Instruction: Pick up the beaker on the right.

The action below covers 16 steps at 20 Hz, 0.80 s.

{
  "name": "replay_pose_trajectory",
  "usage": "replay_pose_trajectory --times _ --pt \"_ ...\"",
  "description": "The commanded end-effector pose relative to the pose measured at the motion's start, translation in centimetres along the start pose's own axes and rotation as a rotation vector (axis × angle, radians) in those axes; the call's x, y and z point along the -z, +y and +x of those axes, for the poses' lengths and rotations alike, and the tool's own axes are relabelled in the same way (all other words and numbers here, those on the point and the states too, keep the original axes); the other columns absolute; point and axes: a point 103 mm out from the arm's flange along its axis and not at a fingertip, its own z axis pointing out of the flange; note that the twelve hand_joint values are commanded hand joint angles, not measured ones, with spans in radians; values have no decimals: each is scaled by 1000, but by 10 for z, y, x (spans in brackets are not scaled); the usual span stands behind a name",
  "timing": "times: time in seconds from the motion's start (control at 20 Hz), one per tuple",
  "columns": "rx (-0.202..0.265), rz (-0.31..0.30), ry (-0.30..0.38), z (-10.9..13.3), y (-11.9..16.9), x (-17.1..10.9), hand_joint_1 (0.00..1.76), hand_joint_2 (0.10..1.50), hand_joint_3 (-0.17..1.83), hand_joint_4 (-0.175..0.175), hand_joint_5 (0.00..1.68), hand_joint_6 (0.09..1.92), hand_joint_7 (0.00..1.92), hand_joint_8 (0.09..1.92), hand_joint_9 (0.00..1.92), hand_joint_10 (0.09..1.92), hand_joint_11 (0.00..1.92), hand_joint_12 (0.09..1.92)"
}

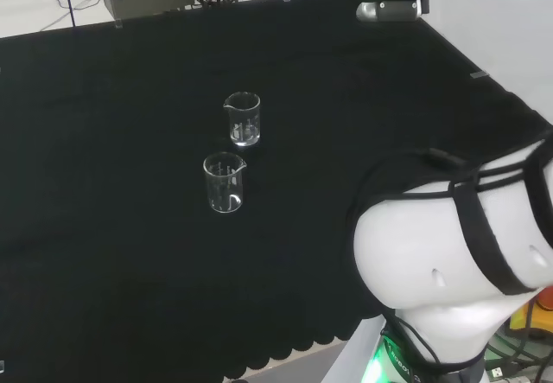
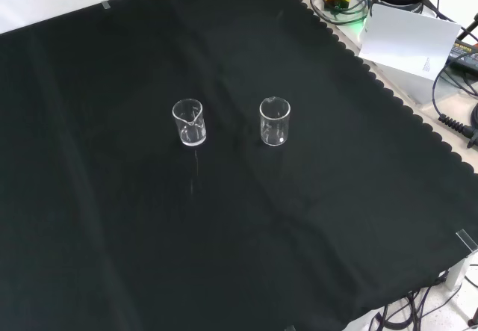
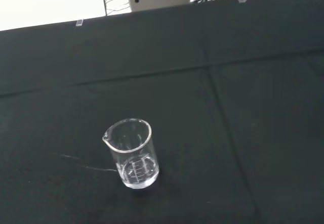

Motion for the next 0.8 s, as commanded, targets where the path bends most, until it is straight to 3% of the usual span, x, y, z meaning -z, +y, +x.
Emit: replay_pose_trajectory --times 0.05,0.4,0.8 --pt "56 15 112 -19 91 -68 286 1148 167 -36 342 87 221 655 461 661 177 1416" --pt "74 85 148 -20 121 -126 377 1058 136 -33 324 87 211 666 444 667 163 1419" --pt "120 158 212 -6 132 -180 533 991 115 -33 334 87 218 678 432 671 145 1422"
